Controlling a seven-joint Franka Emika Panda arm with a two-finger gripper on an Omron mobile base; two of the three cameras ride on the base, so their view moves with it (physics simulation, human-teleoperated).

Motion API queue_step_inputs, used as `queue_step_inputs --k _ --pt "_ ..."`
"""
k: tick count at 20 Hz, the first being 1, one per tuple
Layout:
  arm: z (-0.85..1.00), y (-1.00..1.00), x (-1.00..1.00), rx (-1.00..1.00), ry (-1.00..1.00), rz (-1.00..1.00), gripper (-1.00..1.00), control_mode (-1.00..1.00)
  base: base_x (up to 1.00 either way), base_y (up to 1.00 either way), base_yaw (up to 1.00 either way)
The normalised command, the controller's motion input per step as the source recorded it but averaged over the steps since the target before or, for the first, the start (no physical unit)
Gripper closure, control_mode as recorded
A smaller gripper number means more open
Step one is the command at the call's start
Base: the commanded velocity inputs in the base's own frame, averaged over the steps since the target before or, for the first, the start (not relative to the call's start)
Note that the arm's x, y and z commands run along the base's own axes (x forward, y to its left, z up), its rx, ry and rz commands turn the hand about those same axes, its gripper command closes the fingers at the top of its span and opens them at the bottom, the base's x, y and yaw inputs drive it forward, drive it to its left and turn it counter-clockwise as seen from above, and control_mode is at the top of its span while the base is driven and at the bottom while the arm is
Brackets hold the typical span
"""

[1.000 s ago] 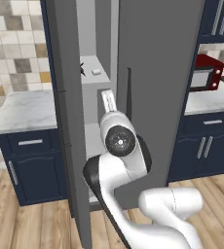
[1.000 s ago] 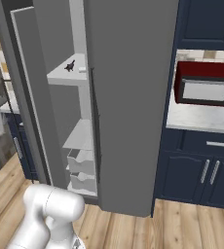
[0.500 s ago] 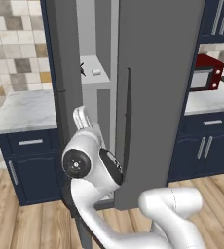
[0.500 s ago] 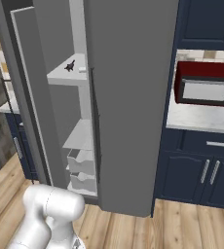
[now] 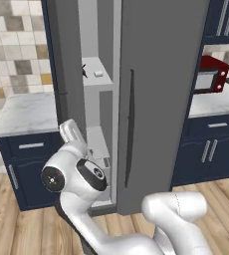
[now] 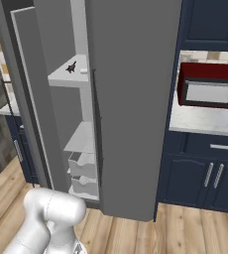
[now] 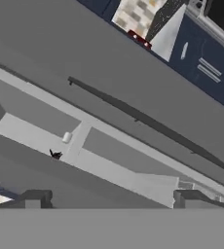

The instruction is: There's a fish in the fridge that needs to be moved to the freezer for freezing. Pick up the fish from the fridge, place it on any shelf in the freezer, and close the fridge and freezer doors when done.

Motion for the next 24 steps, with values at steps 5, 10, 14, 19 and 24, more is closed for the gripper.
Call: queue_step_inputs --k 5,10,14,19,24 --pt "-0.26 0.37 0.36 -0.14 0.01 -0.16 -1.00 -1.00 0.00 0.00 0.00" --pt "-0.41 0.25 0.41 -0.14 0.08 -0.12 -1.00 -1.00 0.00 0.00 0.00" --pt "-0.42 0.31 0.33 -0.12 0.19 -0.11 -1.00 -1.00 0.00 0.00 0.00" --pt "-0.37 0.16 0.17 -0.09 0.23 -0.07 -1.00 -1.00 0.00 0.00 0.00" --pt "-0.40 0.26 0.11 -0.12 0.10 -0.04 -1.00 -1.00 0.00 0.00 0.00"
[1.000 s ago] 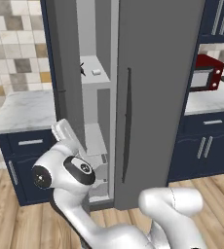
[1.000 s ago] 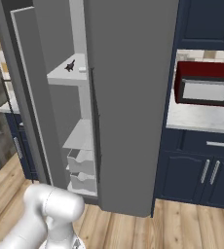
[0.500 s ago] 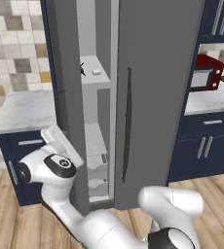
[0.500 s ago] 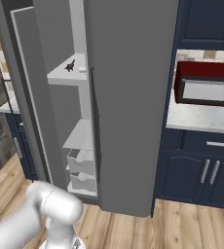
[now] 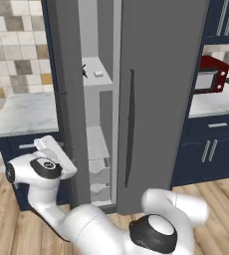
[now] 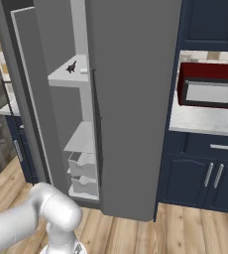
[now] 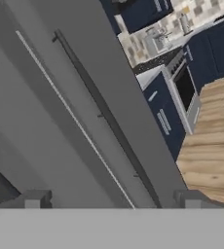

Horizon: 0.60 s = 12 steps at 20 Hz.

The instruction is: There's a fish in the fridge that needs to be moved to the freezer for freezing. Pick up the fish from the fridge, place it on any shelf in the freezer, and close the fridge and freezer doors when done.

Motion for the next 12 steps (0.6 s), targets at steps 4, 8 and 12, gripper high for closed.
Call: queue_step_inputs --k 4,8,12 --pt "-0.43 0.00 0.28 -0.02 -0.13 -0.09 -1.00 -1.00 0.00 0.00 0.00" --pt "-0.51 0.00 0.57 -0.01 -0.13 -0.06 -1.00 -1.00 0.00 0.00 0.00" --pt "-0.28 0.00 0.72 -0.01 -0.04 -0.04 -1.00 -1.00 0.00 0.00 0.00"
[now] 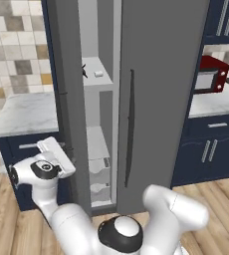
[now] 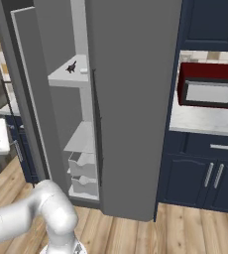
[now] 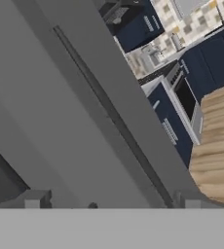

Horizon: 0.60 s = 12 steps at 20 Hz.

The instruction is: There's a fish in the fridge that needs to be moved to the freezer for freezing. Pick up the fish from the fridge, place it on any shelf in the freezer, and close the fridge and freezer doors when done.

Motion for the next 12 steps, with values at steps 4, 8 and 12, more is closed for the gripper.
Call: queue_step_inputs --k 4,8,12 --pt "-0.20 0.01 0.72 -0.01 0.00 -0.03 -1.00 -1.00 0.00 0.00 0.00" --pt "-0.14 0.00 0.51 0.00 0.00 -0.02 -1.00 -1.00 0.00 0.00 0.00" --pt "-0.17 -0.13 0.29 0.00 0.00 -0.01 -1.00 -1.00 0.00 0.00 0.00"
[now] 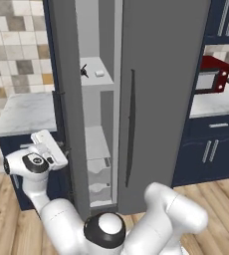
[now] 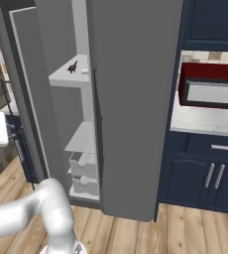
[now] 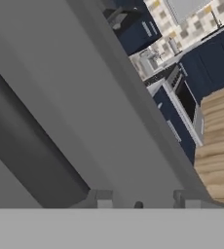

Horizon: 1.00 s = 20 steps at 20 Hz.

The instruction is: There's a fish in the fridge that needs to be moved to the freezer for freezing. Pick up the fish from the fridge, place it on any shelf in the freezer, and close the fridge and freezer doors when done.

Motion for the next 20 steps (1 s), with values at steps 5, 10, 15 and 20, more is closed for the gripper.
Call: queue_step_inputs --k 5,10,15,20 --pt "-0.20 -0.48 0.19 0.00 0.00 0.00 -1.00 -1.00 0.00 0.00 0.00" --pt "-0.14 -0.90 0.11 0.00 0.01 0.00 -1.00 -1.00 0.00 0.00 0.00" --pt "-0.10 -0.86 0.23 0.01 0.00 0.00 -1.00 -1.00 0.00 0.00 0.00" --pt "-0.04 -0.85 0.33 0.02 0.00 0.00 -1.00 -1.00 0.00 0.00 0.00"
